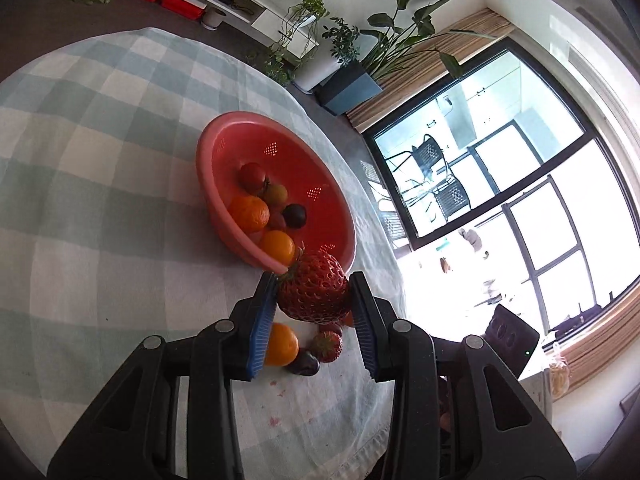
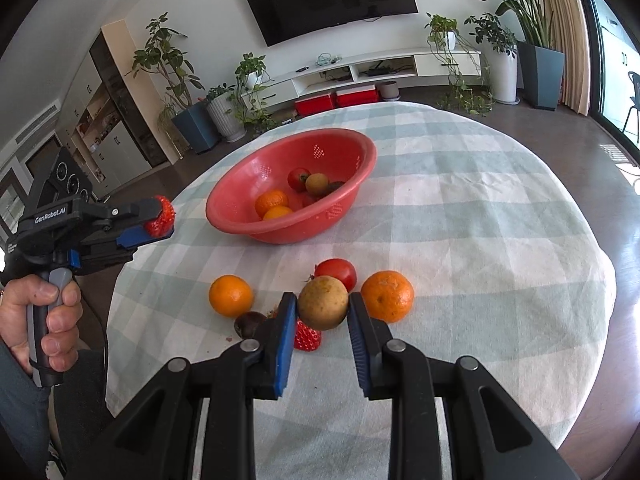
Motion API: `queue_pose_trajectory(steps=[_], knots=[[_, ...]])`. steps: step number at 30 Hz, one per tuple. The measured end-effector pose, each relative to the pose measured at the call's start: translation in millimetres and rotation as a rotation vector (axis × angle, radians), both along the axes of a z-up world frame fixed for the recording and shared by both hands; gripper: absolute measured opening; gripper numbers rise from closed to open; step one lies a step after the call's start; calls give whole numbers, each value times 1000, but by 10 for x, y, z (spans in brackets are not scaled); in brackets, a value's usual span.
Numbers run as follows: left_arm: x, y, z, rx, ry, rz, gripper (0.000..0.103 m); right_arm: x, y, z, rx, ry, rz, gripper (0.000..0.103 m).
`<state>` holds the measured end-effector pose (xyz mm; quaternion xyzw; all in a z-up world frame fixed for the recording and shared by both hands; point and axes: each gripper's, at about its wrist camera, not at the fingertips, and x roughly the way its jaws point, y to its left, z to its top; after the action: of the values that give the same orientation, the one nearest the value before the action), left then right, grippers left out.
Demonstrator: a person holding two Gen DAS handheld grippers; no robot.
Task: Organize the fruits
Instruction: 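Carry strawberry and kiwi into the red basin and open both tools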
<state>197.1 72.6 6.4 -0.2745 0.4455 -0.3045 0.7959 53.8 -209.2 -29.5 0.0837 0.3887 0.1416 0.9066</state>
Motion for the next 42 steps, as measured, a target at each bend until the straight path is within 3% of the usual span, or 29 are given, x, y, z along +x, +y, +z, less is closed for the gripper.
queue_pose_trajectory(steps=[9, 15, 22, 29, 31, 33, 38, 42], knots=[[574, -302, 249, 227, -82, -31, 35, 755, 204, 364, -49, -50, 56, 28], [829, -618, 14, 399, -121, -58, 35, 1363, 420, 138, -110, 46, 91, 28], [916, -777, -260, 516, -142, -76, 35, 1474, 572, -145, -229, 60, 115, 28], [934, -884, -334, 604, -185, -86, 35, 1480, 607, -197, -269, 15, 117, 28], [929, -898, -334, 617, -192, -80, 41, 1480, 629, -203, -289, 6, 120, 28], [923, -916, -323, 600, -201, -84, 54, 1487, 635, -202, -298, -2, 118, 28], [896, -948, -286, 600, -209, -75, 60, 1482, 623, -198, -301, -6, 116, 30], [836, -917, -215, 592, -221, -67, 66, 1457, 610, -173, -292, -20, 111, 48]])
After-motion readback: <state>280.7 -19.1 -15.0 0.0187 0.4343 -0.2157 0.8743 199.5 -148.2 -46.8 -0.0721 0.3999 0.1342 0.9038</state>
